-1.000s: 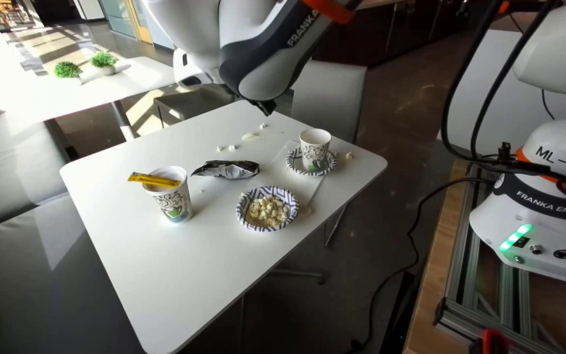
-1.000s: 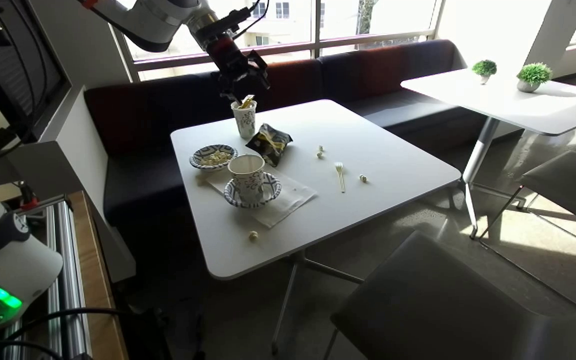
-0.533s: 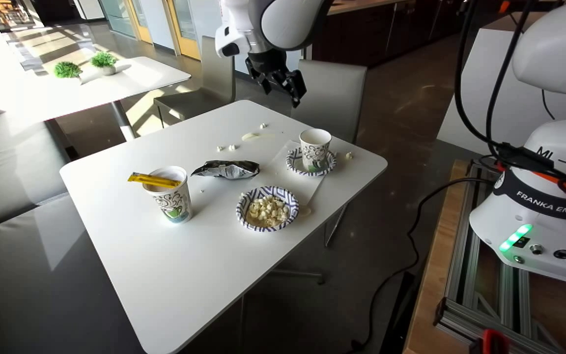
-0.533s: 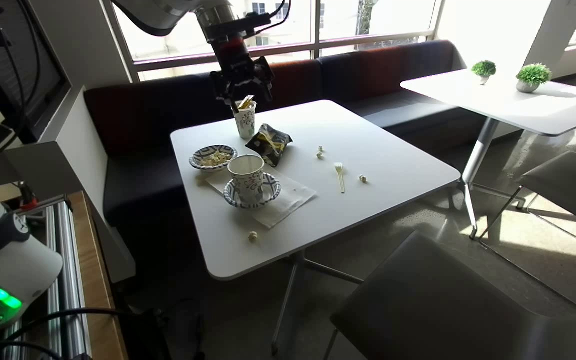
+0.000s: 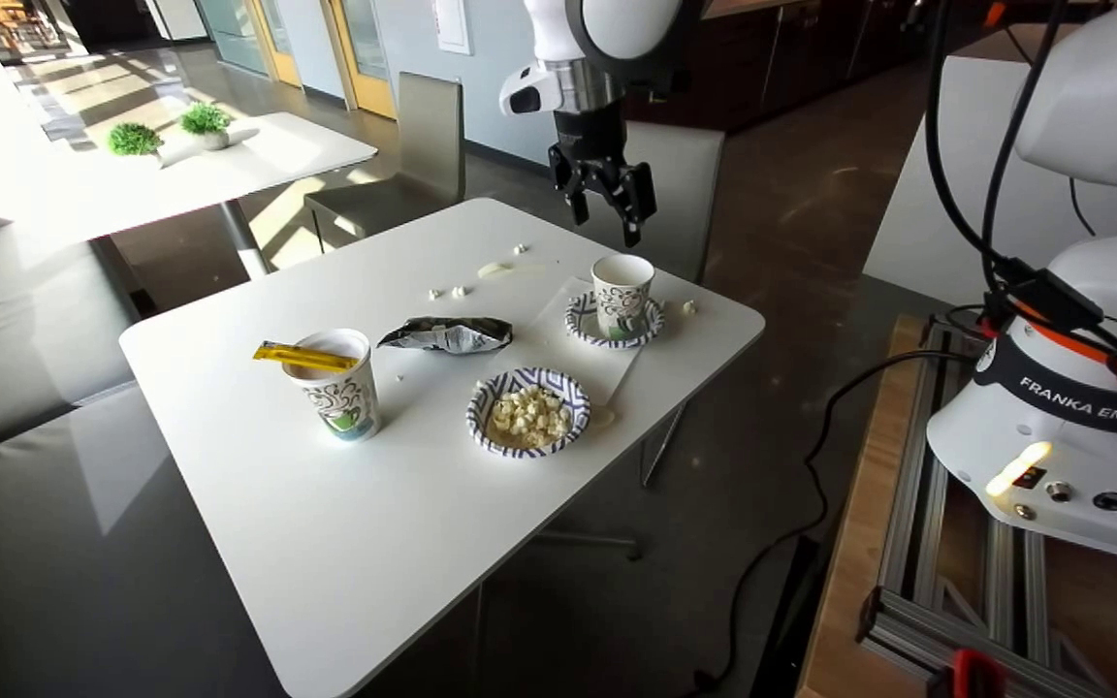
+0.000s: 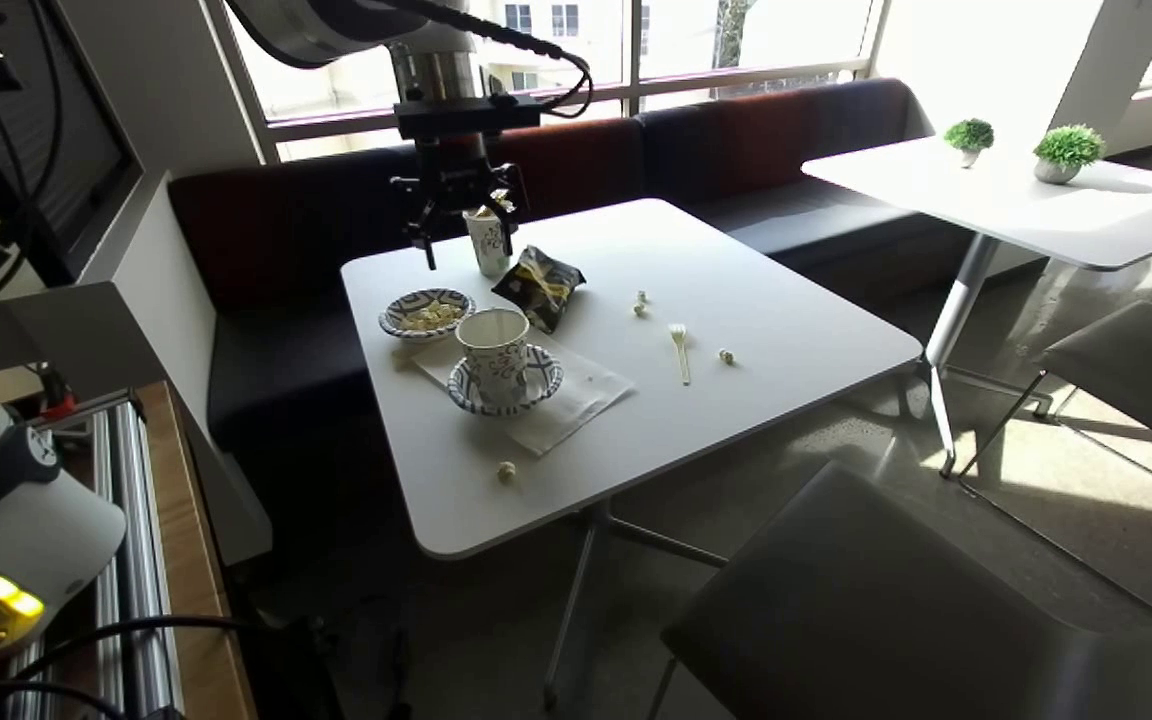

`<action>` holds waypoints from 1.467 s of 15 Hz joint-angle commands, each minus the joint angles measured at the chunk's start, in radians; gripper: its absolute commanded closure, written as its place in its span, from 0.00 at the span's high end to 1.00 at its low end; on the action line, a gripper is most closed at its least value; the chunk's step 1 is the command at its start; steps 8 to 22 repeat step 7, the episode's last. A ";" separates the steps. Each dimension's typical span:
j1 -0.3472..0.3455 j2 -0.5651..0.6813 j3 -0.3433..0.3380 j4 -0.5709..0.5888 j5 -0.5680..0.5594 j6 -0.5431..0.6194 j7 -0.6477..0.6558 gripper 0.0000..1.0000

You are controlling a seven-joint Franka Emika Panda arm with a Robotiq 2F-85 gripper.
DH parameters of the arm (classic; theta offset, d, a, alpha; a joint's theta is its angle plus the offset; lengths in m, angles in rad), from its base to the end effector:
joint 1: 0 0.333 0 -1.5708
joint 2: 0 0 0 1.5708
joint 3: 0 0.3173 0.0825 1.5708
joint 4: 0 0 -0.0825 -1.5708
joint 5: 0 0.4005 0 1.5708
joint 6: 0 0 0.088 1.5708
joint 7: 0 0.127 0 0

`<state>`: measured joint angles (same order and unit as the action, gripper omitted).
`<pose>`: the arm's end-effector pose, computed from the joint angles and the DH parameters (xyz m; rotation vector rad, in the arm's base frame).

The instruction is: Pour the content in the snack package into the styrofoam cup

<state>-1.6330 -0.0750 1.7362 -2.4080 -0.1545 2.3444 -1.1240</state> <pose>0.4895 0.0417 0.2704 2.3650 1.8686 -0.2385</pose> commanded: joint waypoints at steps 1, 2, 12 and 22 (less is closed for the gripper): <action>0.014 0.143 -0.012 -0.093 0.042 0.095 0.037 1.00; 0.202 0.183 -0.199 -0.111 0.035 0.120 0.064 1.00; 0.218 0.131 -0.227 -0.072 -0.010 0.077 0.046 1.00; 0.218 0.131 -0.227 -0.072 -0.010 0.077 0.046 1.00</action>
